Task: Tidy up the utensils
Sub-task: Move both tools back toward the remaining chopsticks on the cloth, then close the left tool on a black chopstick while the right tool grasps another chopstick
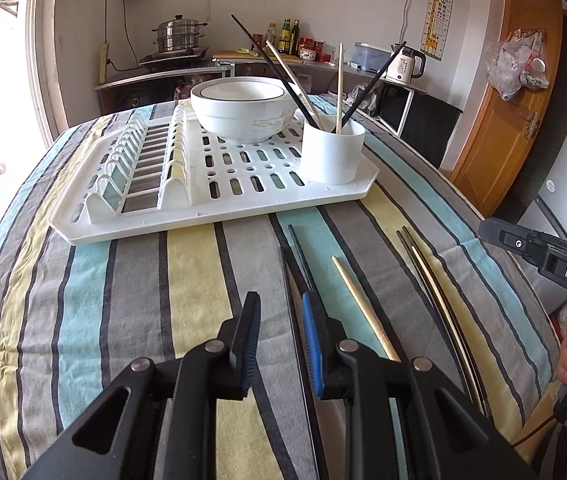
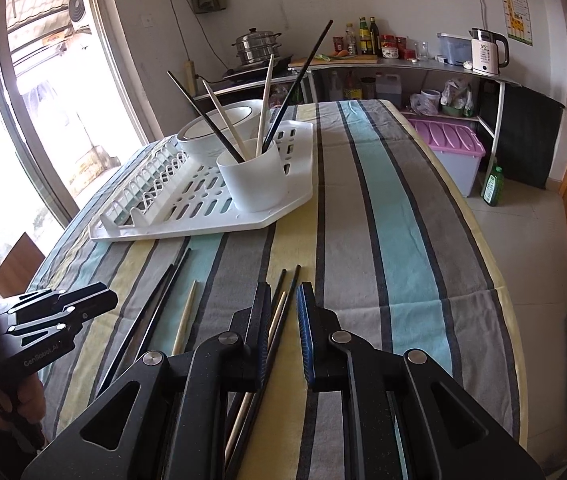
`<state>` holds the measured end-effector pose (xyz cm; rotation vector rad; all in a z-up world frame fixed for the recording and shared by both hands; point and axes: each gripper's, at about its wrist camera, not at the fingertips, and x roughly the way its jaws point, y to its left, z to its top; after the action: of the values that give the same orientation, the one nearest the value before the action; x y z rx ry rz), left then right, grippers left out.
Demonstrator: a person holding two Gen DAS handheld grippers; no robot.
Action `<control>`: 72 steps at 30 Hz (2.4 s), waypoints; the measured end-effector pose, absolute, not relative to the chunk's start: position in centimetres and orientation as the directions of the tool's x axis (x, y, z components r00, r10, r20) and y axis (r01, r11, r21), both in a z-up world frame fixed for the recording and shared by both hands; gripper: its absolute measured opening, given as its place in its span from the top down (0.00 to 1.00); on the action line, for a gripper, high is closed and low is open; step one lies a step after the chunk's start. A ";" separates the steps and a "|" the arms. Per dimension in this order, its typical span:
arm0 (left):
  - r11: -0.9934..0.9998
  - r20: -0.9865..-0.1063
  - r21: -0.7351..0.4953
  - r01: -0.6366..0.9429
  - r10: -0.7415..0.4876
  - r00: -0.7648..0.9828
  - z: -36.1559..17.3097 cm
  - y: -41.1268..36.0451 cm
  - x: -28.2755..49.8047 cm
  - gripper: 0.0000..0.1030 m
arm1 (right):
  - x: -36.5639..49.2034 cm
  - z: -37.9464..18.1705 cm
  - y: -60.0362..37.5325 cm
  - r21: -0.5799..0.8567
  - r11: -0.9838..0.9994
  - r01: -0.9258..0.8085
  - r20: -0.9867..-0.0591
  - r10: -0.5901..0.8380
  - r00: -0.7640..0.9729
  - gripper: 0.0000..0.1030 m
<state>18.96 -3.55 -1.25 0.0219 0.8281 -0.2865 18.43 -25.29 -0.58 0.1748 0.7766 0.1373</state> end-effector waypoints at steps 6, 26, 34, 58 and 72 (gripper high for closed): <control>0.962 -0.762 -0.097 0.254 -0.236 0.603 -2.4 -4.1 21.0 0.78 | 21.1 -2.6 -25.1 0.193 0.980 -0.052 -0.738 0.179 0.650 0.86; 0.965 -0.798 -0.081 0.250 -0.213 0.563 -3.8 -5.0 23.3 0.78 | 25.2 -4.9 -23.9 0.122 0.991 -0.046 -0.804 0.126 0.582 0.87; 0.970 -0.802 -0.032 0.242 -0.170 0.573 -3.8 -5.6 23.7 0.78 | 25.0 -4.9 -24.1 0.071 0.997 -0.036 -0.813 0.079 0.576 0.94; 0.960 -0.837 0.021 0.281 -0.137 0.530 -3.7 -7.3 25.9 0.95 | 24.9 -4.6 -24.7 0.074 0.997 -0.019 -0.823 0.072 0.563 0.95; 0.966 -0.745 -0.032 0.257 -0.195 0.639 3.0 -5.1 23.7 0.95 | 21.9 2.2 -25.4 0.127 0.991 -0.044 -0.700 0.121 0.704 0.96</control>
<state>23.69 -5.10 3.00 0.0790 0.8397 -0.2579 21.92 -25.41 2.22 0.1030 0.7844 0.0917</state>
